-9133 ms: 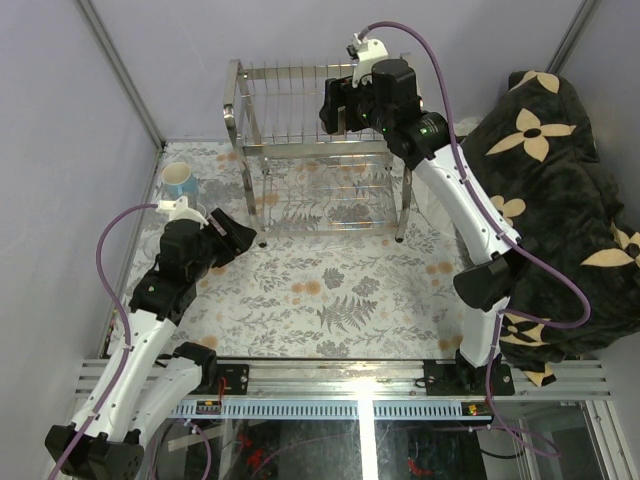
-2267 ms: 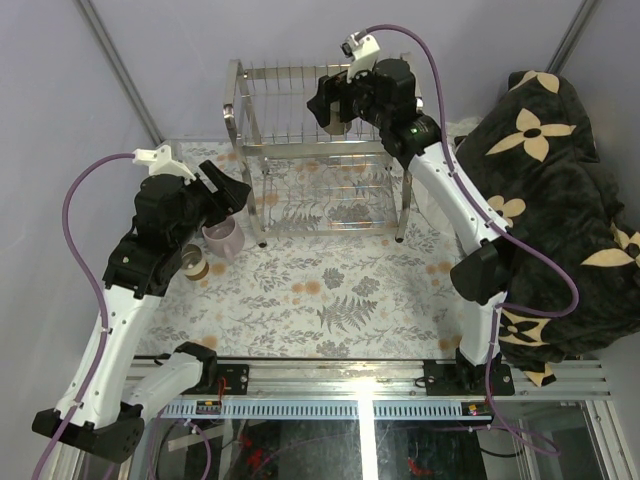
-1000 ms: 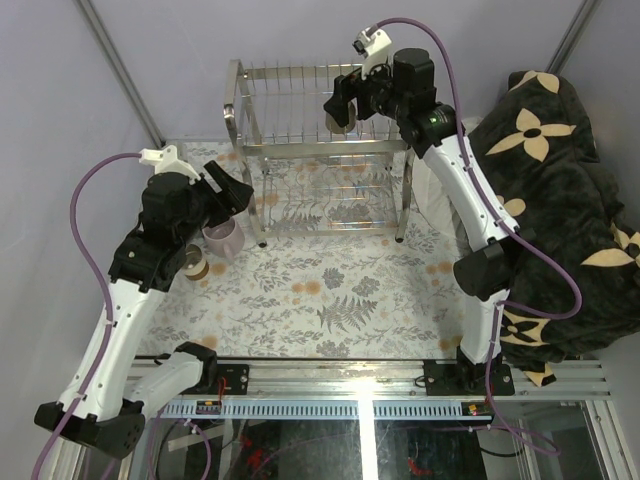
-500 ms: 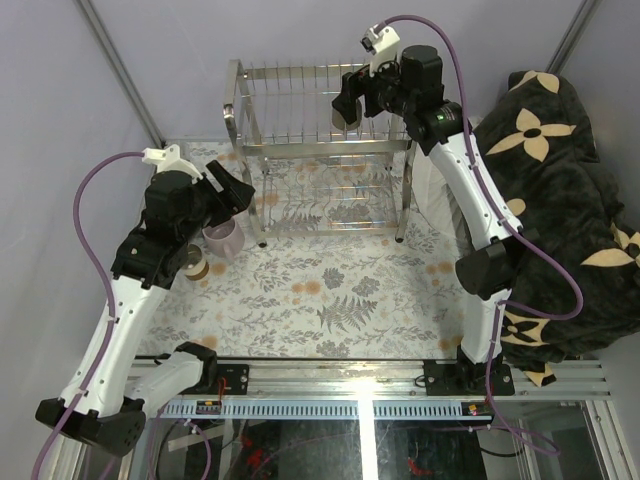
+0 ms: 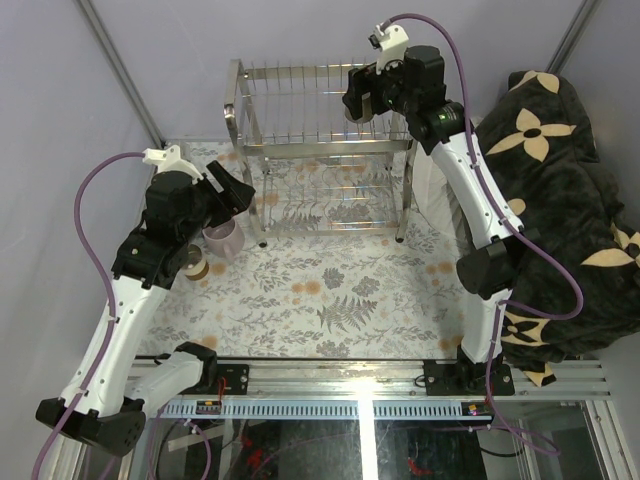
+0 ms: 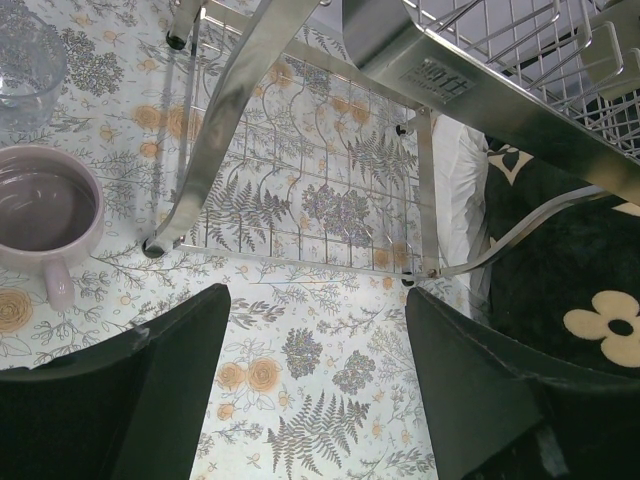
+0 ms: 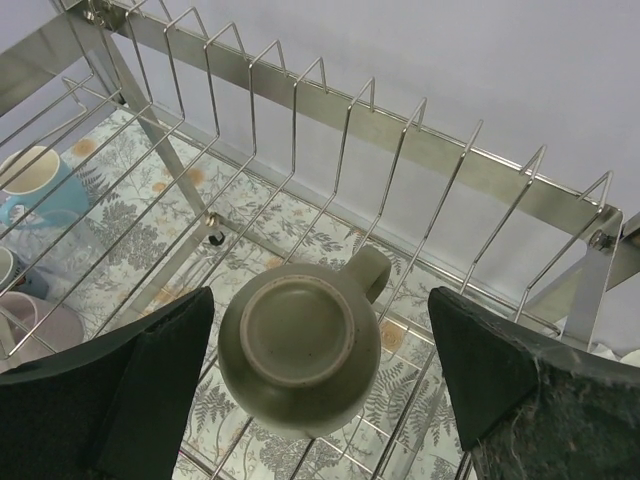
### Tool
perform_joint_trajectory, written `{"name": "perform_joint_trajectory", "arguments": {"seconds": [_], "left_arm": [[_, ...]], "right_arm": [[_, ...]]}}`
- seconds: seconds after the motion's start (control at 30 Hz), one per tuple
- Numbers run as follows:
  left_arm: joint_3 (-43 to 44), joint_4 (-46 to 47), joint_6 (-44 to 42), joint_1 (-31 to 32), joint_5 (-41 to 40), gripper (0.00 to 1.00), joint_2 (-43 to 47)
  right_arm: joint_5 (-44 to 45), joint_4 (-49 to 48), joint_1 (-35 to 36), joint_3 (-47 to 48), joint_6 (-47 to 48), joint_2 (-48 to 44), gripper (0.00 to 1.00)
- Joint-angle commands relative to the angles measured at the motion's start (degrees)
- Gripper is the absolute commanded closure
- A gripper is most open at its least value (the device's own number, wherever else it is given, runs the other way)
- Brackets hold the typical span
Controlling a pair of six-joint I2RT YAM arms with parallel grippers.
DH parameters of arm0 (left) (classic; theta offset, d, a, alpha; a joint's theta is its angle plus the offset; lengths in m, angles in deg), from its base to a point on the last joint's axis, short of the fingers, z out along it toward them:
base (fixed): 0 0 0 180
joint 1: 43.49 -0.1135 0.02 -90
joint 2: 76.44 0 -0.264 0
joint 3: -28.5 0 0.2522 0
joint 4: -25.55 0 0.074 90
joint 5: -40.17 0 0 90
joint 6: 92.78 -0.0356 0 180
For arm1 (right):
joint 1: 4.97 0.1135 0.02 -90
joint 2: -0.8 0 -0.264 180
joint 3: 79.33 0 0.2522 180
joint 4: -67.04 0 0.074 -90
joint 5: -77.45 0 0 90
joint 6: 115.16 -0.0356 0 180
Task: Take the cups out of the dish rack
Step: Move the cup to the dish rack, then unload the cup from the dish rack.
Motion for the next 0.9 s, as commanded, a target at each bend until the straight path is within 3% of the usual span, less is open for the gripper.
{"name": "perform_joint_trajectory", "arguments": {"seconds": [0.0, 0.2, 0.37, 0.87], "left_arm": [[-0.47, 1.91, 0.0, 0.23, 0.97, 0.29, 0.32], [-0.42, 2.08, 0.2, 0.18, 1.53, 0.29, -0.08], [-0.74, 2.42, 0.41, 0.21, 1.78, 0.29, 0.0], [-1.9, 2.53, 0.46, 0.21, 1.27, 0.29, 1.1]], "right_arm": [[-0.53, -4.75, -0.98, -1.0, -1.28, -3.73, 0.04], [-6.41, 0.97, -0.99, 5.79, -1.69, -1.65, 0.04], [-10.67, 1.61, -0.98, 4.04, -2.59, -2.54, 0.03], [-8.83, 0.94, -1.04, 1.94, -2.71, 0.39, 0.05]]}}
